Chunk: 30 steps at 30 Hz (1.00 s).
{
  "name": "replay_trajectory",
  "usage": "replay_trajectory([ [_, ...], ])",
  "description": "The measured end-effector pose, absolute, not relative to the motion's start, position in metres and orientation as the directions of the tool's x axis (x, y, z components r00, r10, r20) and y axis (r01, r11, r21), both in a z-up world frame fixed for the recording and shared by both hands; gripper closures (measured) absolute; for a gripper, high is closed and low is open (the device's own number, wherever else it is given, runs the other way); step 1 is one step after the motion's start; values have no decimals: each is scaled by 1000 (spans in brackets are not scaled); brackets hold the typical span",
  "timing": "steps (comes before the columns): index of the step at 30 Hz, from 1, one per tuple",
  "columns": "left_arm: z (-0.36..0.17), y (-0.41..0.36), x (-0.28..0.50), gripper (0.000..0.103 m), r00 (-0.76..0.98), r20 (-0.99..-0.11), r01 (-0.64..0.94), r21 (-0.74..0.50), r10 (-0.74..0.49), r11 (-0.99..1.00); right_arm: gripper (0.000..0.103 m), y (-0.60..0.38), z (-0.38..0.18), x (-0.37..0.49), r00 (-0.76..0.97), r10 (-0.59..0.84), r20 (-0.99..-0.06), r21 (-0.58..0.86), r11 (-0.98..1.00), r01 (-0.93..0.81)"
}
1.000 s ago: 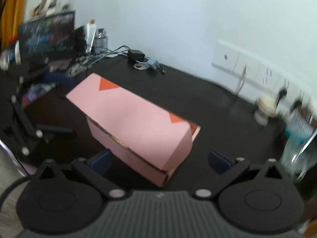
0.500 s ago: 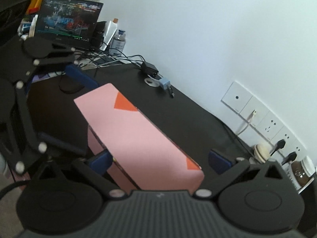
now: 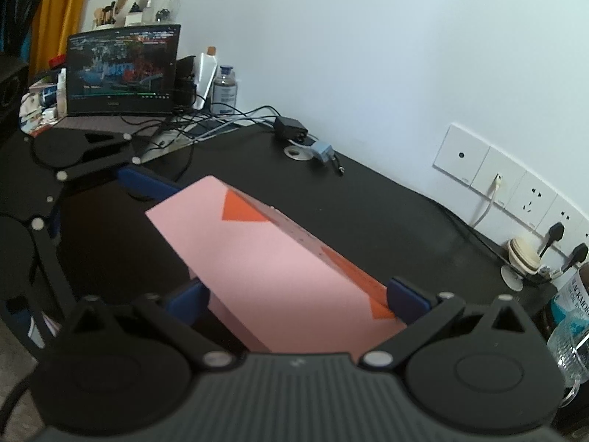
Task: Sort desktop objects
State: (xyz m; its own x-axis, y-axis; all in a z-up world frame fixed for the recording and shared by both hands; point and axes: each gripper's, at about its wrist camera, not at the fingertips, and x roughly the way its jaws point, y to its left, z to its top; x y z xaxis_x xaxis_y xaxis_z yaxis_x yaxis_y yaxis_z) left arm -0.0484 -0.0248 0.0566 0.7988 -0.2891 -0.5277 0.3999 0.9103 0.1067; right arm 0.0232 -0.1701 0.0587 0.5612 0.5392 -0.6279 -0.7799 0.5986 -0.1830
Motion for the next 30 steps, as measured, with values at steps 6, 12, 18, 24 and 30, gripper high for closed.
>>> replay_trajectory([
  [6, 56, -22, -45, 0, 780, -555, 375, 43, -290, 926, 1, -171, 60, 24, 559, 542, -627, -167, 608, -777],
  [12, 55, -22, -44, 0, 768, -575, 372, 39, -283, 928, 1, -170, 60, 22, 564, 535, -629, -181, 604, -776],
  [18, 55, -25, -44, 0, 768, -577, 367, 40, -278, 929, 1, -171, 60, 21, 565, 536, -627, -181, 605, -775],
  [24, 56, -32, -45, 0, 762, -597, 368, 81, -250, 926, 1, -171, 60, 21, 565, 535, -628, -184, 603, -776],
  [30, 57, -47, -40, 0, 727, -668, 358, 168, -161, 918, 1, -170, 59, 18, 565, 529, -633, -198, 595, -779],
])
